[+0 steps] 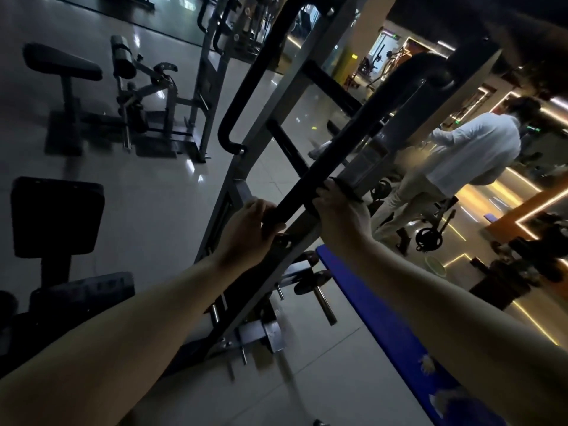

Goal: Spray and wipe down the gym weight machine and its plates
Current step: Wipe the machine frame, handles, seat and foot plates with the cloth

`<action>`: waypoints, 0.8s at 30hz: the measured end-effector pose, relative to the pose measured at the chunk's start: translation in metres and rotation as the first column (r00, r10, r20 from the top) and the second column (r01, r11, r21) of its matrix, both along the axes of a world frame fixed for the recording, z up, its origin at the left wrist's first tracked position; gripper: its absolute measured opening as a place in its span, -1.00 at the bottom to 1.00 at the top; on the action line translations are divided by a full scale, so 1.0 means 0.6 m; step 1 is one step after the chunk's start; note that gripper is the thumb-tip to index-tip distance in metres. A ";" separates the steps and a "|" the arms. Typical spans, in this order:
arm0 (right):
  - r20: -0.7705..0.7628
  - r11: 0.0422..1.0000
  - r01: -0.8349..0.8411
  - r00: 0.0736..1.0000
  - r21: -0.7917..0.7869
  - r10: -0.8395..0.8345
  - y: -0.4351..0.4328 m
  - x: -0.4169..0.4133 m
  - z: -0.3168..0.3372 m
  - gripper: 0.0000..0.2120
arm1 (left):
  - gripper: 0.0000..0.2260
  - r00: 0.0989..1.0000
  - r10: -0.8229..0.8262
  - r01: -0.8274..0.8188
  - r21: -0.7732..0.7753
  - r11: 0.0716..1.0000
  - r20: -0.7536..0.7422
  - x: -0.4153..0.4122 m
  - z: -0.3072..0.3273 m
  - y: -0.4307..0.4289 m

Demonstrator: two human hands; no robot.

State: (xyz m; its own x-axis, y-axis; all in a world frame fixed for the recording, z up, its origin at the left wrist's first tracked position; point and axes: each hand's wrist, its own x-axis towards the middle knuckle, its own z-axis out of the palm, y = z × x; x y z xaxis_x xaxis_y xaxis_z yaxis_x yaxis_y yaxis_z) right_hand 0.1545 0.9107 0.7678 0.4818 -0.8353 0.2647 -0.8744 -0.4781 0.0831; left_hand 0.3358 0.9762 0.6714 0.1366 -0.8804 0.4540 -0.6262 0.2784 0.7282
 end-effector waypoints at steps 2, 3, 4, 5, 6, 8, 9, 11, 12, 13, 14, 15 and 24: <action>0.088 0.998 0.005 0.996 -0.065 0.000 0.005 0.005 -0.025 -0.64 | -0.71 1.000 0.003 -0.003 -0.016 1.000 -0.011 -0.002 -0.001 0.003; 0.130 0.995 -0.053 0.989 -0.089 0.064 0.007 0.005 -0.049 -0.60 | -0.70 1.000 0.010 -0.010 -0.022 1.000 -0.026 -0.003 -0.001 0.003; 0.046 0.991 -0.070 0.996 -0.111 0.076 0.020 0.012 -0.063 -0.57 | -0.69 0.999 0.017 -0.018 -0.027 0.999 -0.040 -0.003 0.001 0.004; -0.041 0.985 -0.093 0.995 -0.147 0.088 0.038 0.018 -0.082 -0.54 | -0.69 0.998 0.023 -0.025 -0.034 0.999 -0.050 -0.004 0.004 0.007; -0.104 0.989 -0.106 0.990 -0.099 0.096 0.057 0.026 -0.094 -0.48 | -0.69 0.998 0.028 -0.030 -0.043 0.999 -0.055 -0.005 0.006 0.008; -0.159 0.990 -0.136 0.977 0.030 0.139 0.079 0.016 -0.119 -0.31 | -0.69 0.998 0.037 -0.040 -0.057 0.998 -0.055 -0.007 0.009 0.010; -0.097 0.989 -0.148 0.984 0.019 0.149 0.080 0.003 -0.134 -0.32 | -0.69 0.997 0.043 -0.046 -0.051 0.998 -0.056 -0.009 0.011 0.011; -0.010 0.993 -0.114 0.993 0.018 0.114 0.080 -0.017 -0.157 -0.43 | -0.69 0.996 0.066 -0.069 -0.047 0.997 -0.062 -0.013 0.012 0.014; 0.015 0.991 -0.136 0.991 -0.005 0.136 0.079 -0.031 -0.170 -0.47 | -0.69 0.995 0.074 -0.078 -0.048 0.996 -0.071 -0.015 0.011 0.014; 0.014 0.987 -0.159 0.987 0.002 0.159 0.078 -0.044 -0.178 -0.47 | -0.70 0.993 0.079 -0.083 -0.046 0.995 -0.083 -0.018 0.009 0.016; 0.010 0.984 -0.176 0.984 0.012 0.176 0.081 -0.052 -0.179 -0.44 | -0.70 0.991 0.087 -0.092 -0.044 0.995 -0.105 -0.023 0.007 0.018; 0.008 0.978 -0.208 0.978 0.001 0.208 0.085 -0.055 -0.174 -0.43 | -0.70 0.987 0.098 -0.104 -0.037 0.994 -0.129 -0.027 0.005 0.019; 0.426 0.908 -0.121 0.902 0.401 -0.068 0.129 -0.086 -0.187 -0.68 | -0.76 0.908 0.311 -0.306 0.066 0.950 -0.281 -0.061 -0.081 0.095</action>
State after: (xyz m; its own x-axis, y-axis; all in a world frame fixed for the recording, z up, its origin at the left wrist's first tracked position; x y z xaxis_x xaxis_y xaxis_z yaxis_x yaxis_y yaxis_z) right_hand 0.1029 0.9881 0.6554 0.4259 -0.9008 0.0845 -0.7657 -0.4086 -0.4967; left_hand 0.2994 1.0331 0.6226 0.5236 -0.7818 0.3386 -0.4441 0.0887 0.8916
